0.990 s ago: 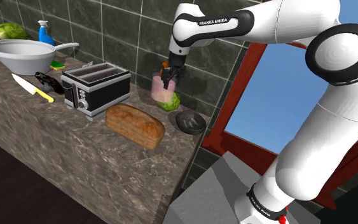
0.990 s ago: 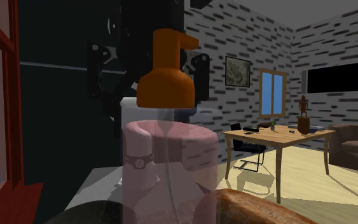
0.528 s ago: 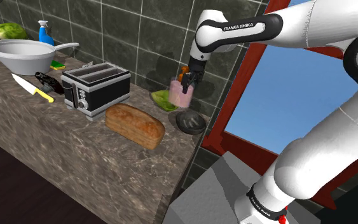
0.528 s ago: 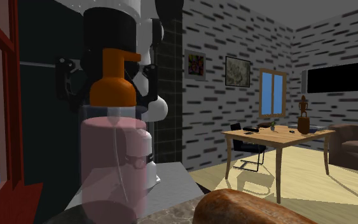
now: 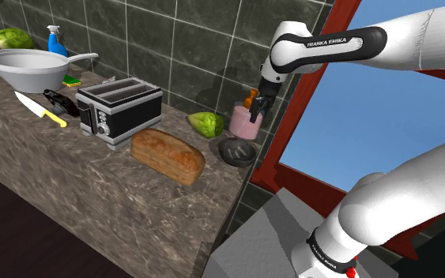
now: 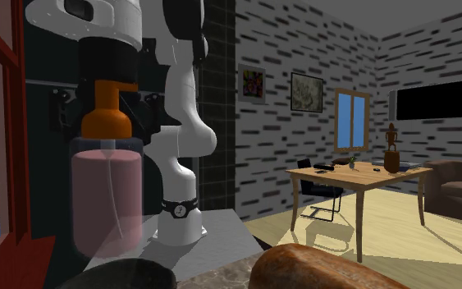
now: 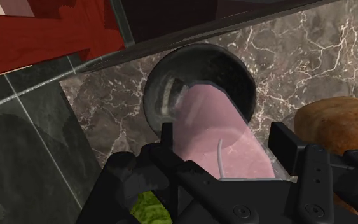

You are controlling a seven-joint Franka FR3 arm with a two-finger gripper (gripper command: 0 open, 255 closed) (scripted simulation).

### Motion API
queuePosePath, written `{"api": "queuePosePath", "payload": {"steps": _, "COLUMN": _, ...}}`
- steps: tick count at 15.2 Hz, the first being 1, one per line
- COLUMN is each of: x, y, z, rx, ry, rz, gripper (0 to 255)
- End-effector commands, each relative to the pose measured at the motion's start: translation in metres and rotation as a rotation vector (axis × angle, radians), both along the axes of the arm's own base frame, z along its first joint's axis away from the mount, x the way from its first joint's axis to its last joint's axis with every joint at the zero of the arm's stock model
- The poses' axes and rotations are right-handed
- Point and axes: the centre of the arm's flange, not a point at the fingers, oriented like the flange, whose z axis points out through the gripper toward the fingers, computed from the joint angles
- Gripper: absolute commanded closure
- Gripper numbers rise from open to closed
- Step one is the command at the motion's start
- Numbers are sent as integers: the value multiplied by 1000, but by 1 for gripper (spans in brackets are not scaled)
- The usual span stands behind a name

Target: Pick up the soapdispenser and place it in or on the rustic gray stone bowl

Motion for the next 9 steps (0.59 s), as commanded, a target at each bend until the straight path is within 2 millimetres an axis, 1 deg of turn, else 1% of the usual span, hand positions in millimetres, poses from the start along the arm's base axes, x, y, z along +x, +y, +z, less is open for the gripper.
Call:
{"api": "queuePosePath", "payload": {"steps": 1, "x": -5, "y": -4, "z": -7, "rx": 0, "ry": 0, "rz": 1, "gripper": 255}}
{"api": "queuePosePath", "payload": {"steps": 9, "x": -5, "y": -4, "z": -50, "rx": 0, "ry": 0, "rz": 1, "gripper": 255}}
